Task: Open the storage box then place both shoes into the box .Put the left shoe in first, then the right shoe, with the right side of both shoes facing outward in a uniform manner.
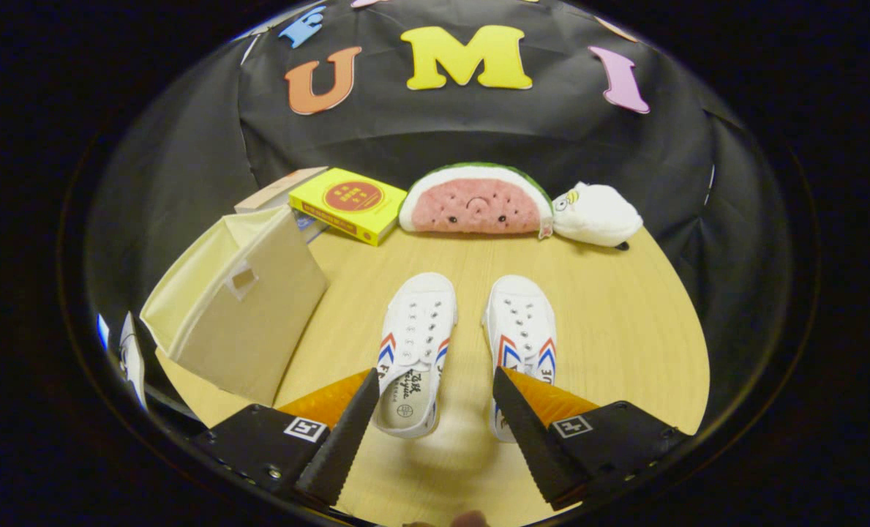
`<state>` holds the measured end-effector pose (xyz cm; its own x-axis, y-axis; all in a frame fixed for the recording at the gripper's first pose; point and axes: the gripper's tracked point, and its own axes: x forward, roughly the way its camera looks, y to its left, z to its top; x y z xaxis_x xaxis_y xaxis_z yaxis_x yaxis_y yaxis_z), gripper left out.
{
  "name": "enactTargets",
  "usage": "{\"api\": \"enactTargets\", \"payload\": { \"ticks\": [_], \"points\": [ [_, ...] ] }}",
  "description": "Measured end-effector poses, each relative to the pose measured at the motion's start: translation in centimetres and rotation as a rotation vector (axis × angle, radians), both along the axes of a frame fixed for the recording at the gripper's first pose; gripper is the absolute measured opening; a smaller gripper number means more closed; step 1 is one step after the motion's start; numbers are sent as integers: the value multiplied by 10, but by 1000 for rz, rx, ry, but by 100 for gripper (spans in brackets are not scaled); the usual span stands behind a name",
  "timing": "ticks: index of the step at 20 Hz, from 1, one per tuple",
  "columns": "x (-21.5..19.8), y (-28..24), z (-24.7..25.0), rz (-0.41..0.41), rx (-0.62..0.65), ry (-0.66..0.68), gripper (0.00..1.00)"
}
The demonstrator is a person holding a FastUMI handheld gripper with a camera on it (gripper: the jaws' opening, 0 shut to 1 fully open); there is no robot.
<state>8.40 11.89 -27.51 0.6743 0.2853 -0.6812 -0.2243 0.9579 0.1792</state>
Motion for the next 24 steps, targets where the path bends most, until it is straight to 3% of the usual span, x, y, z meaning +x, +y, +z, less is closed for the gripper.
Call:
{"api": "enactTargets", "payload": {
  "ticks": [3, 7, 11, 13, 18, 19, 22, 24],
  "points": [
    [16, 8, -23, 25, -13, 99, 95],
    [17, 21, -40, -8, 77, 308, 80],
    [31, 22, -47, -24, 80, 374, 79],
    [39, 22, -54, -43, 66, 399, 51],
    [39, 31, -61, -45, 112, 476, 21],
    [40, 31, -64, -46, 100, 475, 22],
    [38, 30, -57, -46, 102, 480, 2],
    [33, 36, -55, -52, 164, 493, 0]
  ]
}}
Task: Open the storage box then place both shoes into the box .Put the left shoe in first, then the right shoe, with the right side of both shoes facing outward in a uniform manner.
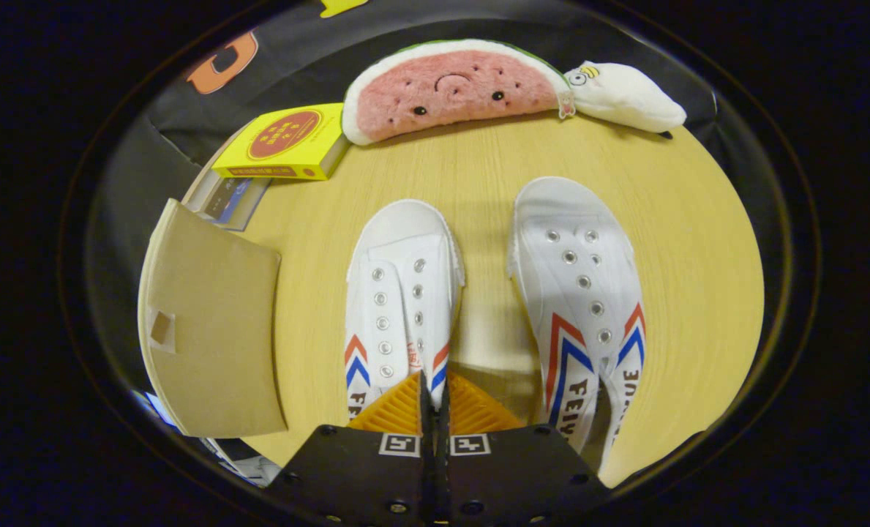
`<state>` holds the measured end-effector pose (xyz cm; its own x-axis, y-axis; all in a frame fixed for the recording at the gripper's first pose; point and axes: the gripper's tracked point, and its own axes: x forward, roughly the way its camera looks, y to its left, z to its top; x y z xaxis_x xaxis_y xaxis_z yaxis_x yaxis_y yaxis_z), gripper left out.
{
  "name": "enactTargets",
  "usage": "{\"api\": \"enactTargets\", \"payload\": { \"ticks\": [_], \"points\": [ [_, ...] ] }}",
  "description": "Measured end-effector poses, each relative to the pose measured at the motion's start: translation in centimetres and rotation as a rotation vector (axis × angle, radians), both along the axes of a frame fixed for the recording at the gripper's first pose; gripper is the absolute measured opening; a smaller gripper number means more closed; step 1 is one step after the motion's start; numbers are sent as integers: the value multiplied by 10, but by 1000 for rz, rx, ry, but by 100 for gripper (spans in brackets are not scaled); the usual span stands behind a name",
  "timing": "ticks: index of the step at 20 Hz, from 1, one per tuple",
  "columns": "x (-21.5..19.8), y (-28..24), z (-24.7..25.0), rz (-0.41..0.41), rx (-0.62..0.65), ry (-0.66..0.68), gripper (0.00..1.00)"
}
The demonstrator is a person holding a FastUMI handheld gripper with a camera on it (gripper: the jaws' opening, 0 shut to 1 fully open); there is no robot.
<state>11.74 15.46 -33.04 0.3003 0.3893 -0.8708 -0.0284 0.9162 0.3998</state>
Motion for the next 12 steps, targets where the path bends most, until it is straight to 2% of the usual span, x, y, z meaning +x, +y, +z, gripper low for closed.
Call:
{"api": "enactTargets", "payload": {
  "ticks": [5, 12],
  "points": [
    [-6, 1, 17, -30, 55, -32, 0],
    [-22, 8, 68, -2, 115, -111, 0]
  ]
}}
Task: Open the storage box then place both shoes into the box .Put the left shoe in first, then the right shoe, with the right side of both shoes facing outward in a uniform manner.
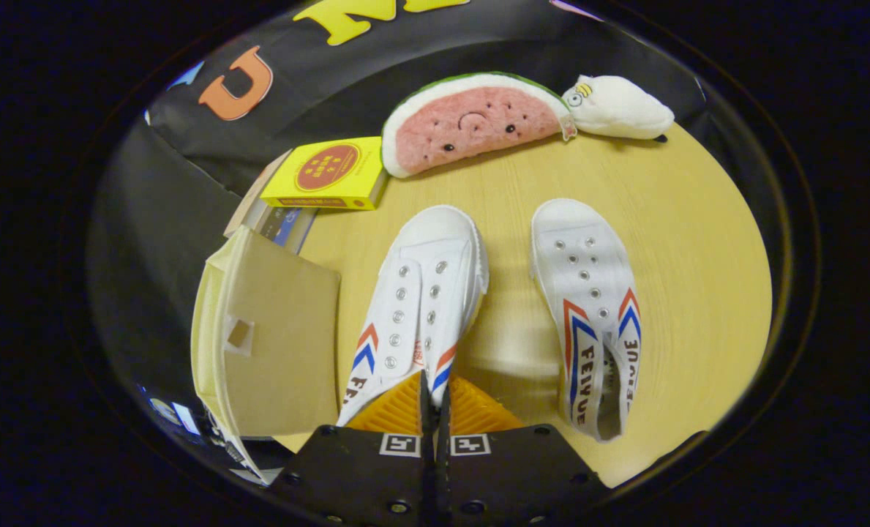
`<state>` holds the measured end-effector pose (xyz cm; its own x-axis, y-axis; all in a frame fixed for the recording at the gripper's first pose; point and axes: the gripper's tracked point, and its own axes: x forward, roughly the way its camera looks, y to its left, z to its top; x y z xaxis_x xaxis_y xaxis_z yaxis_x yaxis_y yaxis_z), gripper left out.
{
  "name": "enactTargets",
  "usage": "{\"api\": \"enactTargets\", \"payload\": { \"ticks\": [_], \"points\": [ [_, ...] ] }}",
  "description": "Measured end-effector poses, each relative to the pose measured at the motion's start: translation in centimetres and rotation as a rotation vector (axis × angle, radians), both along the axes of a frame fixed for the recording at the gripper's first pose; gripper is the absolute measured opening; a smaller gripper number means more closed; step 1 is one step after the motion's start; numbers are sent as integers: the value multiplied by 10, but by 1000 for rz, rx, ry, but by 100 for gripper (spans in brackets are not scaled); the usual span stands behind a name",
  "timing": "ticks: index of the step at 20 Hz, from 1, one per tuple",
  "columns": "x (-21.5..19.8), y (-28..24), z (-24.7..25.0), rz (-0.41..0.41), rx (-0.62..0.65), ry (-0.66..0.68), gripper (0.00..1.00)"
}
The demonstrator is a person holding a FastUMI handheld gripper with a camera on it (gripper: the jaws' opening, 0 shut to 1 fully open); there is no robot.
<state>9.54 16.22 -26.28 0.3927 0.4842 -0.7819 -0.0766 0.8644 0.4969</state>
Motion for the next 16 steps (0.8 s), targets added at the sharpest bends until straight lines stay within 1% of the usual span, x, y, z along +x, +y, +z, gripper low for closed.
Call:
{"api": "enactTargets", "payload": {
  "ticks": [5, 8, 12, 14, 16],
  "points": [
    [-13, 14, 73, -7, 30, -97, 0],
    [-26, 36, 121, -3, 38, -159, 0],
    [-45, 97, 175, 23, 70, -213, 0],
    [-52, 136, 187, 39, 83, -223, 0],
    [-57, 175, 191, 39, 115, -204, 0]
  ]
}}
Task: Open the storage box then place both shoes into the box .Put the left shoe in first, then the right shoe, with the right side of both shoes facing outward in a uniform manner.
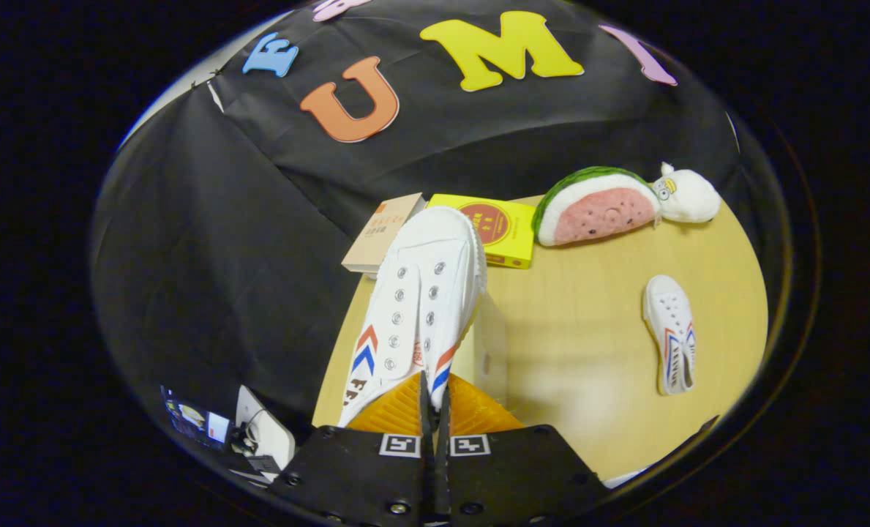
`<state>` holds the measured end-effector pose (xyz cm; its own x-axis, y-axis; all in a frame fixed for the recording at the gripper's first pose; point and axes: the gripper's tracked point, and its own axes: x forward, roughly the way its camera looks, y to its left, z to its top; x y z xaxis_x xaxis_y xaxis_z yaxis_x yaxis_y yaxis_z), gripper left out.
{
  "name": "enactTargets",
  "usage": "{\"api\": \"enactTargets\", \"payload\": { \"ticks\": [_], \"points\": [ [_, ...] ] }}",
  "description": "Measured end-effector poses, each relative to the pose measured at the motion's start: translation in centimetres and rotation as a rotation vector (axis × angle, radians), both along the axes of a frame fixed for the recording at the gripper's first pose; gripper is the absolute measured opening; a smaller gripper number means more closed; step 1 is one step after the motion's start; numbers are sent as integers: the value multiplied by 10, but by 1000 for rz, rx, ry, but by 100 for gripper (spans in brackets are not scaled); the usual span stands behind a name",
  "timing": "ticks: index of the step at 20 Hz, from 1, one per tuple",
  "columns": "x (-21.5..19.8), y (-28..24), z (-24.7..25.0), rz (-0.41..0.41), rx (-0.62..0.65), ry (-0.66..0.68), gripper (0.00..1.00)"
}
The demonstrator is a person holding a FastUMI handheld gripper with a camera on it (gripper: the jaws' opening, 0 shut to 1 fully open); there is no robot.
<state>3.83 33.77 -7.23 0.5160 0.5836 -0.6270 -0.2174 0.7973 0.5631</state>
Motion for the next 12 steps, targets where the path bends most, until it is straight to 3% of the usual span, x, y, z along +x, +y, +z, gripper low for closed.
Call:
{"api": "enactTargets", "payload": {
  "ticks": [5, 12],
  "points": [
    [-3, 73, -23, 34, 9, 40, 0],
    [7, 98, -82, 54, -116, 117, 0]
  ]
}}
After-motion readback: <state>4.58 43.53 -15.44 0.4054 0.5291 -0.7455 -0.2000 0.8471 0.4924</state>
